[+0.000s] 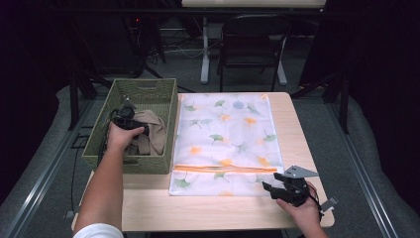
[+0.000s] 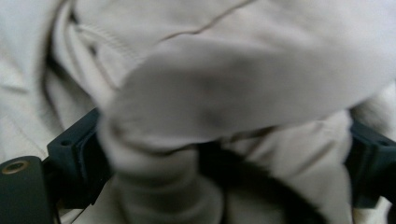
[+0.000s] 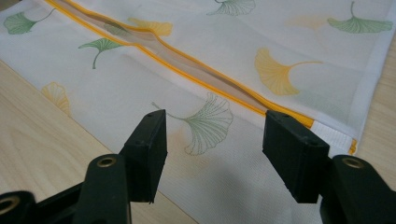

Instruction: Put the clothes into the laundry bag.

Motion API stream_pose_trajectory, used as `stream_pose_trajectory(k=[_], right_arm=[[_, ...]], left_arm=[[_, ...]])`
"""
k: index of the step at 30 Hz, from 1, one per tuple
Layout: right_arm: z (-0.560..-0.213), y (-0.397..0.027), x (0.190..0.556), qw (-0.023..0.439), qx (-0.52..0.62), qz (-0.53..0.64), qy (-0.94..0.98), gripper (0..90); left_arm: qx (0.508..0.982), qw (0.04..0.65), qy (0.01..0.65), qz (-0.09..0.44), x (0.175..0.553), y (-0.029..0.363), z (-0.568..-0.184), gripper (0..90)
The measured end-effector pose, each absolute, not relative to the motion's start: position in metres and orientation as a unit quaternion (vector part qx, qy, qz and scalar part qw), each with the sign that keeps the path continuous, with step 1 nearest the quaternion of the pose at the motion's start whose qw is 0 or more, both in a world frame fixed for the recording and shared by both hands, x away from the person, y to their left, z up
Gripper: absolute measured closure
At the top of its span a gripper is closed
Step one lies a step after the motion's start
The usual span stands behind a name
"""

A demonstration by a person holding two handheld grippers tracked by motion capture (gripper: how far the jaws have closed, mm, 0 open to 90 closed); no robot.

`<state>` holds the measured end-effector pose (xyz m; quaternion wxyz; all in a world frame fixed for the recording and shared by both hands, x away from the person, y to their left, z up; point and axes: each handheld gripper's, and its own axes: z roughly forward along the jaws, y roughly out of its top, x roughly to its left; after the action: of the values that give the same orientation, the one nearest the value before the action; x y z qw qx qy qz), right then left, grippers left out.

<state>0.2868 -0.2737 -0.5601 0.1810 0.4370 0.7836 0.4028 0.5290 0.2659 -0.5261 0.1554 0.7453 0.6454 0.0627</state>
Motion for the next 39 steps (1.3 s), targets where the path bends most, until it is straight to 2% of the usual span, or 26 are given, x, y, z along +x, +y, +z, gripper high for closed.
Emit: stream_pose_trajectory(k=[5, 13, 28, 35, 39], right_arm=[[-0.56, -0.272, 0.287, 0.182, 0.431, 0.399, 0.788, 39.8], [-0.56, -0.272, 0.287, 0.181, 0.432, 0.398, 0.789, 39.8], [-0.56, -0.272, 0.287, 0.18, 0.43, 0.401, 0.788, 39.9], [-0.56, -0.272, 0.288, 0.181, 0.429, 0.402, 0.788, 39.9], [-0.56, -0.272, 0.287, 0.18, 0.428, 0.404, 0.788, 39.9]], left_arm=[[0.757, 0.131, 0.636, 0.067, 0.531, 0.26, -0.53, 13.2], [0.754, 0.133, 0.639, 0.07, 0.532, 0.263, -0.535, 13.8], [0.747, 0.138, 0.646, 0.076, 0.529, 0.265, -0.537, 23.7], [0.748, 0.133, 0.644, 0.089, 0.527, 0.261, -0.531, 50.7], [0.754, 0.122, 0.639, 0.095, 0.525, 0.258, -0.526, 57.1]])
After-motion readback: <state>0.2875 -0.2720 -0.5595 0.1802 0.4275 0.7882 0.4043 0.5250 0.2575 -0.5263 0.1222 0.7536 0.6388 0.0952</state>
